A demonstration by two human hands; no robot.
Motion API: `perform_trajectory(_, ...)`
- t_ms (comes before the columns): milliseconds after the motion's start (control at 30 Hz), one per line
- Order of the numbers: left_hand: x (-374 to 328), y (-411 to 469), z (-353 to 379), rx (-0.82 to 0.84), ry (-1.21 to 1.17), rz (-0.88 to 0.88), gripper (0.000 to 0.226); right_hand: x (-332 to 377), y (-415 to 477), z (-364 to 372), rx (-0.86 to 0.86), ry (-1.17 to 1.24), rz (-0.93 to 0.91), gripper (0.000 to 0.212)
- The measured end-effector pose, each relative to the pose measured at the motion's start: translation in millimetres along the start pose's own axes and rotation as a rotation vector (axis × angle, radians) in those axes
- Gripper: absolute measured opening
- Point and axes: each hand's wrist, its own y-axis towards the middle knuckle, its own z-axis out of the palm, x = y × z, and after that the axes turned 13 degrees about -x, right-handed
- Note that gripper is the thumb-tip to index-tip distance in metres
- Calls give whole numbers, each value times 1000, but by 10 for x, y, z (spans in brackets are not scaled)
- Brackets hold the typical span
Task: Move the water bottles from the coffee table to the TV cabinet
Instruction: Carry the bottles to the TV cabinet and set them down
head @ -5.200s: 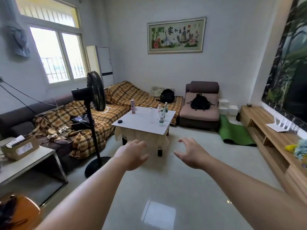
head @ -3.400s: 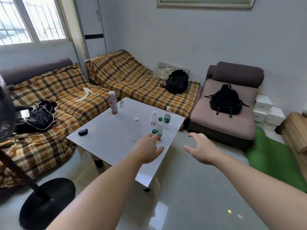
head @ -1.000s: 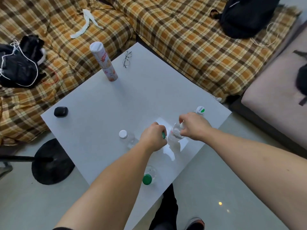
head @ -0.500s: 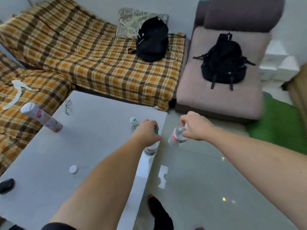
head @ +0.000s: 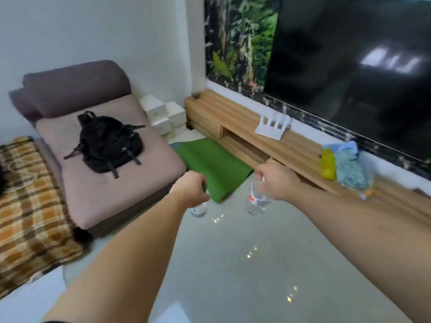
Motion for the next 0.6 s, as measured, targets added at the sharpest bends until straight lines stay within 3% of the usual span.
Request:
perform_trajectory(233,-1673,474,582,92,-143,333,19,-1538,-840,-690,-123,-136,406,7)
perform_trajectory(600,-3308,40,1576,385,-40,670,23,-2569,-2379,-911,-203,-25,960,14)
